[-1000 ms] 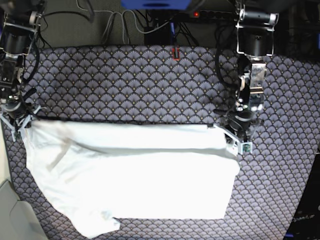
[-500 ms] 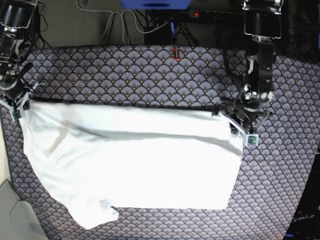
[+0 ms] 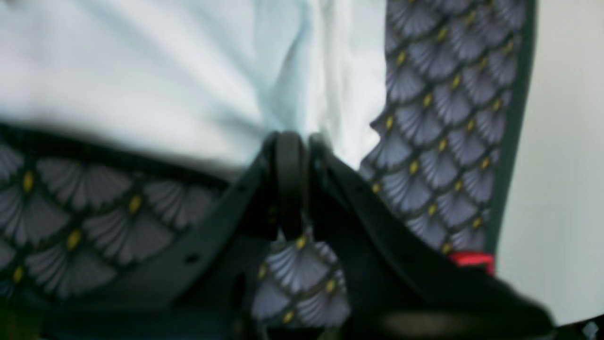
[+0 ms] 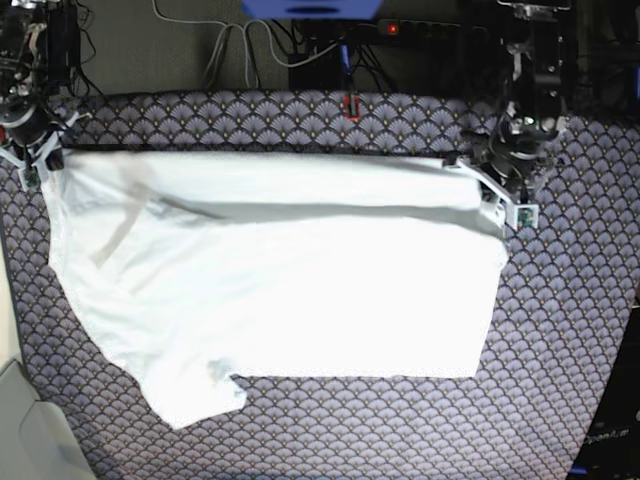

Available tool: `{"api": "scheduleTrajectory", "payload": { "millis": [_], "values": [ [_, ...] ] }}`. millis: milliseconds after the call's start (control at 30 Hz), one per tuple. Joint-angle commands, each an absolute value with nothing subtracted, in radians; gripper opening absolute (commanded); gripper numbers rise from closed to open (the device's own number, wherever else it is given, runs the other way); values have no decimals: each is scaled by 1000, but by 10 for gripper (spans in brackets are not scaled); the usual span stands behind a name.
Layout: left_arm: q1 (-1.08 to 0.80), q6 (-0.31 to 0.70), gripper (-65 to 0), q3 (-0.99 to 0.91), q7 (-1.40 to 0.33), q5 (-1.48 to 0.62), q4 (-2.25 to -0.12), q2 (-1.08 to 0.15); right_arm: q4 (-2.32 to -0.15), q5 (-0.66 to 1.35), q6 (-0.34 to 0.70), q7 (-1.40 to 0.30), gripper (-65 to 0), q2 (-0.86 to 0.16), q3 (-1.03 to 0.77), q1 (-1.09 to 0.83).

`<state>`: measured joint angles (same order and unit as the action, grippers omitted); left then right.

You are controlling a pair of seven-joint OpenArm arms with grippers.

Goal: Fold the T-shirt properly
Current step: 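Drag the folded edge back toward the robot with both grippers, flattening the shirt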

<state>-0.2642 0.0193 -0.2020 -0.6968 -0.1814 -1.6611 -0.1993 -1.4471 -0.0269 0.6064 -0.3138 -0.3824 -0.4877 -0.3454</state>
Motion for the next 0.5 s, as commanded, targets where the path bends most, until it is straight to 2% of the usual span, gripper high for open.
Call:
{"api": "scheduleTrajectory", "payload": {
  "millis": [0, 233, 467],
  "values": [
    [-275, 5, -646, -216, -688, -165, -1696, -211, -1478, -19, 595, -300, -640, -409, -501, -355],
    [-355, 5, -646, -269, -746, -165, -1778, -219, -1521, -8, 599, -292, -640, -383, -527, -430],
    [-374, 5, -646, -268, -750, -166, -1768, -249, -1534, -8, 599, -295, -641, -377, -527, -441]
  ]
}}
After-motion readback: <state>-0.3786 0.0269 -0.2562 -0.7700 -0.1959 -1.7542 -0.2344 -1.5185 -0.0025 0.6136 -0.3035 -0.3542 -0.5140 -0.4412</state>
